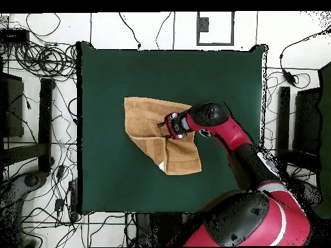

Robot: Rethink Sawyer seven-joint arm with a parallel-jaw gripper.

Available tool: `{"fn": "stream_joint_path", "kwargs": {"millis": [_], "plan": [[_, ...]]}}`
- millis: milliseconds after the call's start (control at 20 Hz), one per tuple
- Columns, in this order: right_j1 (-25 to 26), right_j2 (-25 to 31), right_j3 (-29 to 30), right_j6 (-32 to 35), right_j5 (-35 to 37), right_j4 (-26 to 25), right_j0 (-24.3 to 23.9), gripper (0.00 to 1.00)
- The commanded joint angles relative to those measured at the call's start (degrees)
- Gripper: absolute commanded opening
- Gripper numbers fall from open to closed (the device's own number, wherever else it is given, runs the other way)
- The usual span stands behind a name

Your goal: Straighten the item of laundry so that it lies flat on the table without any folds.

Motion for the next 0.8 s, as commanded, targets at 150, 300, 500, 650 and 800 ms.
{"fn": "stream_joint_path", "kwargs": {"millis": [150, 300, 500, 650, 800], "plan": [[2.74, 9.46, 9.52, -1.99, -4.46, 3.63, -0.01, 1.0], [1.93, 10.27, 10.6, -1.39, -3.71, 4.1, -0.29, 1.0], [0.95, 10.8, 11.14, -0.67, -2.22, 4.29, -0.82, 1.0], [-0.46, 10.9, 11.76, 0.16, -0.84, 4.57, -1.05, 1.0], [-1.92, 11.11, 12.48, 0.89, 0.36, 5.04, -1.27, 1.0]]}}
